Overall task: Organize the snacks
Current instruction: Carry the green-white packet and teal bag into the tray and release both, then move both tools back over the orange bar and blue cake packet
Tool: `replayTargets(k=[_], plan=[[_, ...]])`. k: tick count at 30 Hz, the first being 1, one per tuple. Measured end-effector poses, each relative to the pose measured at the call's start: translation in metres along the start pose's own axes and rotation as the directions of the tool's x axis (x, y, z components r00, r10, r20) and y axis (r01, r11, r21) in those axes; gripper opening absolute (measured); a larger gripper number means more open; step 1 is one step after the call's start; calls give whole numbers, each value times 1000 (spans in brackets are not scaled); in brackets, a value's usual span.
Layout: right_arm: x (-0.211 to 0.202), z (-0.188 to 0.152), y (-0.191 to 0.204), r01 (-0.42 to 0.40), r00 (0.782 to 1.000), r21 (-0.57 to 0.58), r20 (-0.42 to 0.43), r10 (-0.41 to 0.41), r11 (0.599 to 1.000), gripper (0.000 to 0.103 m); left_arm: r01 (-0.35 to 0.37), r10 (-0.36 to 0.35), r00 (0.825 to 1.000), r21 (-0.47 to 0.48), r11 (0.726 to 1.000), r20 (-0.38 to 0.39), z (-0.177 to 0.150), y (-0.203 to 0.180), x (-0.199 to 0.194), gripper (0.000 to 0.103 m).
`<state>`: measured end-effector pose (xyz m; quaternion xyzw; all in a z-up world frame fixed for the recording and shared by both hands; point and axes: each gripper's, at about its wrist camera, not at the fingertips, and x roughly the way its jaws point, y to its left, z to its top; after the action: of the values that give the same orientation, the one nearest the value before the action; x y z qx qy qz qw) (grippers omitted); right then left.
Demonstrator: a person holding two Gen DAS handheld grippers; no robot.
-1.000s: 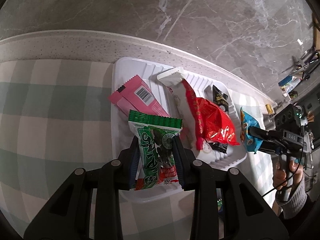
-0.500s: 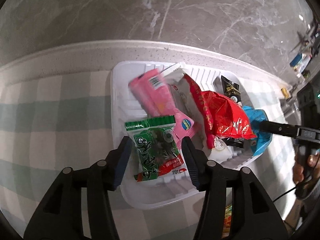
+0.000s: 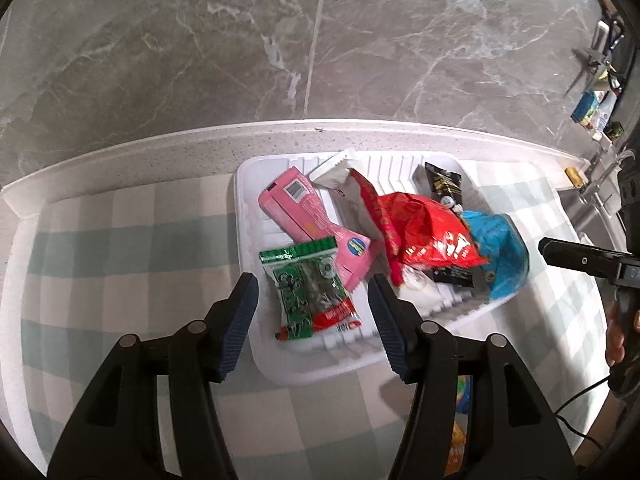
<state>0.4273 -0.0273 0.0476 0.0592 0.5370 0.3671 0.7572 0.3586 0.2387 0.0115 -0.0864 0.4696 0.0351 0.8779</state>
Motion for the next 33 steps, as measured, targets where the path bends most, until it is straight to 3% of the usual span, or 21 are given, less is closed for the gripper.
replayTargets(k=[14,33], plan=[[-30,-61,28,-6,1000,-62,-16,5,998,66,24,-25,1000,59,998,2,-48,-29,-46,58],[-39,-129,45,1,998,-81,-58,-6,997,67,100,-90,993,154,983,-72,-132,-62,-82,58]])
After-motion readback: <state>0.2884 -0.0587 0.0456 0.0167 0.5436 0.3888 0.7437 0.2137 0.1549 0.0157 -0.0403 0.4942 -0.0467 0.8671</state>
